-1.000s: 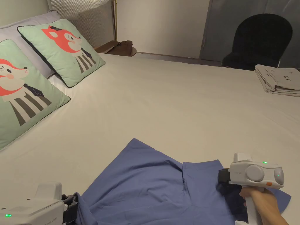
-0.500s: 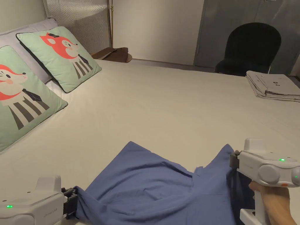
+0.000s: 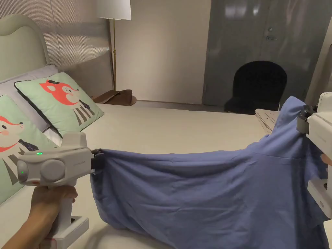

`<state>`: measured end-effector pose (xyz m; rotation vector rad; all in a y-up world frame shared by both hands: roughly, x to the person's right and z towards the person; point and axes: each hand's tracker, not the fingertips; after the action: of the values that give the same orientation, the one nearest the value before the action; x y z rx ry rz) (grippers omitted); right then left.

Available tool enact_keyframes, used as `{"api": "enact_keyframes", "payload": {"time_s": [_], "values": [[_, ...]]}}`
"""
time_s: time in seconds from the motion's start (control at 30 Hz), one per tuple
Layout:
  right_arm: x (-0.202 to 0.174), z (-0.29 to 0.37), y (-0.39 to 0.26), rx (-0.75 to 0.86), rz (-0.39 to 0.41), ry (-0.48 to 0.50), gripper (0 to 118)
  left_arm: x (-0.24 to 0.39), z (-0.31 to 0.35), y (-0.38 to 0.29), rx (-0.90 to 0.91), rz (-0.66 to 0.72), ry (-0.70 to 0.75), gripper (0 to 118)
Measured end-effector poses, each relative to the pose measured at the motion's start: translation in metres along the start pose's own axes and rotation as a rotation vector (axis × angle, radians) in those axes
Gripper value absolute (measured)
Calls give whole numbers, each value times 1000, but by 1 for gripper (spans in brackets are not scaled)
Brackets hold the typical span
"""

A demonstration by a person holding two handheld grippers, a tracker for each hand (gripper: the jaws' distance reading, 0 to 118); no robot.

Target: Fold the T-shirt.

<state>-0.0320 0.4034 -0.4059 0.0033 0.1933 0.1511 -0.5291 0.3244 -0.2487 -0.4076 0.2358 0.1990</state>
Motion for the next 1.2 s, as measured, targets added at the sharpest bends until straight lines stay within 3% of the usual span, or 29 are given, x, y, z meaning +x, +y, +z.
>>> {"api": "enact_keyframes", "payload": {"time_s": [0.37, 0.63, 0.87, 1.2], "values": [[46, -64, 109, 194, -17, -121, 2, 60, -64, 173, 151, -22, 21, 3], [44, -97, 160, 304, -34, -157, 2, 73, -87, 255, 307, -14, 52, 3], [28, -118, 141, 315, -105, -124, 2, 57, -113, 245, 331, 18, 61, 3], [3, -145, 3, 52, -203, -19, 2, 18, -184, 124, 79, -1, 112, 3]]}}
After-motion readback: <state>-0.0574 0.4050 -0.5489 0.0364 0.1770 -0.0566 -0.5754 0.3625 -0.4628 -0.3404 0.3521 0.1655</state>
